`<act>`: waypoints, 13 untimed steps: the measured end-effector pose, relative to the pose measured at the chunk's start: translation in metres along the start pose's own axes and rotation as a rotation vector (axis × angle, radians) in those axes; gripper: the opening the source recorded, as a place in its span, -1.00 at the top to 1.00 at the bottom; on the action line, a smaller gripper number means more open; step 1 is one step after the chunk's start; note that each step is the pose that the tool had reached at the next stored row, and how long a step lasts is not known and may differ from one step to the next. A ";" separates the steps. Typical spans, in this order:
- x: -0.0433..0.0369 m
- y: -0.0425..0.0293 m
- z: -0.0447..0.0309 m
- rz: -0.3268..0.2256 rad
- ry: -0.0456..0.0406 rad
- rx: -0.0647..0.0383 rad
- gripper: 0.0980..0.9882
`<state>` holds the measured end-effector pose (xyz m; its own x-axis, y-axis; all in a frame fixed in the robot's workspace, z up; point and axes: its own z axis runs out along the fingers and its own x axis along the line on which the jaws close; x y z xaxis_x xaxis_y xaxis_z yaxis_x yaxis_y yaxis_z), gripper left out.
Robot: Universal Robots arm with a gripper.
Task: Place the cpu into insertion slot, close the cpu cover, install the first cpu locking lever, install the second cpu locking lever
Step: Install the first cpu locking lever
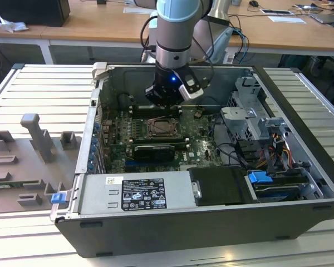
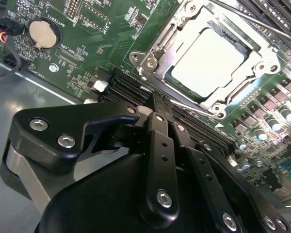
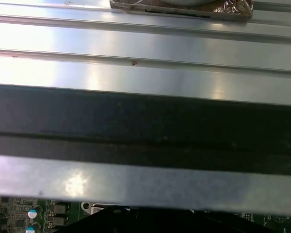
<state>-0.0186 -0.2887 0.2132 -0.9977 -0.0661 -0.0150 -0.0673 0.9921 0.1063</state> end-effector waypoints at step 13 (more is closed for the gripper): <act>-0.0003 -0.0004 0.0032 0.000 0.0000 0.000 0.98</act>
<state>-0.0182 -0.2888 0.2100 -0.9977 -0.0660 -0.0149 -0.0672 0.9920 0.1066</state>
